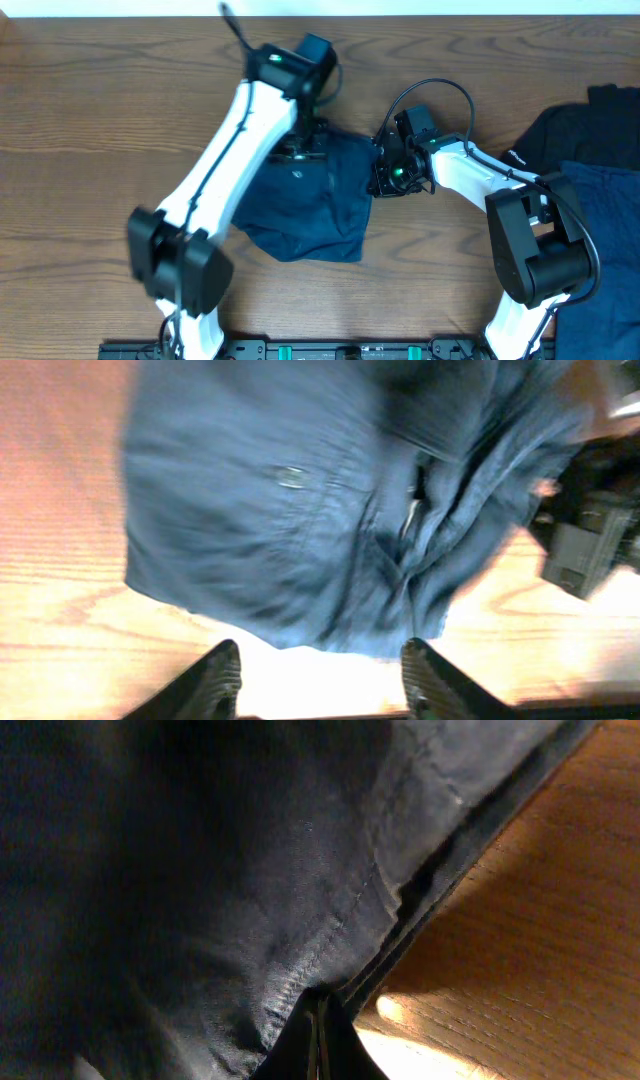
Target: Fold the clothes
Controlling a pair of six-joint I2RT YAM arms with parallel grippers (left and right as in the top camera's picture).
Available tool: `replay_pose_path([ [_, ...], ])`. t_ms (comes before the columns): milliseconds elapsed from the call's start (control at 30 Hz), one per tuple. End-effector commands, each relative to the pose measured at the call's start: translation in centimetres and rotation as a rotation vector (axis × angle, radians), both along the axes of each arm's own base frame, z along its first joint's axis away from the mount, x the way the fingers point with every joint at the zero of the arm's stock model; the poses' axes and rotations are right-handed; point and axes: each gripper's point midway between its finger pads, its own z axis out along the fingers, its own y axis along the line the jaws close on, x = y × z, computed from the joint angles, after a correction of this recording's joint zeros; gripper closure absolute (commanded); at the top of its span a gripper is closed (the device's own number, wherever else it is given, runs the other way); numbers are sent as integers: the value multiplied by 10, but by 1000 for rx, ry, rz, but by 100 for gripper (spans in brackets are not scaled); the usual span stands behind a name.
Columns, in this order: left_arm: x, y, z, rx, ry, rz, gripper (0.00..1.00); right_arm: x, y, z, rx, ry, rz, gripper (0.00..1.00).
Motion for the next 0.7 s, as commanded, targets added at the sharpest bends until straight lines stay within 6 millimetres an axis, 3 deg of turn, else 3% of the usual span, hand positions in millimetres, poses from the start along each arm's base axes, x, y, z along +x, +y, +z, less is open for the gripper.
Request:
replay_pose_path([
  [0,1,-2,18,-29,-54,-20,41,-18,-15,-35,-101,69,10,99],
  [233,-1,7,17,15,-55,-52,41,-18,-17,-33,-103,75,7,99],
  [333,-7,12,13,37,-29,-62,41,-18,-23,-21,-105,82,-11,87],
  [400,-11,16,9,61,-8,-66,41,-13,-29,-4,-95,57,-33,79],
  [533,-19,24,-2,92,33,-64,41,1,-24,53,33,-71,-19,60],
  [667,-20,27,-18,104,56,-58,40,5,-16,99,97,-187,-11,51],
])
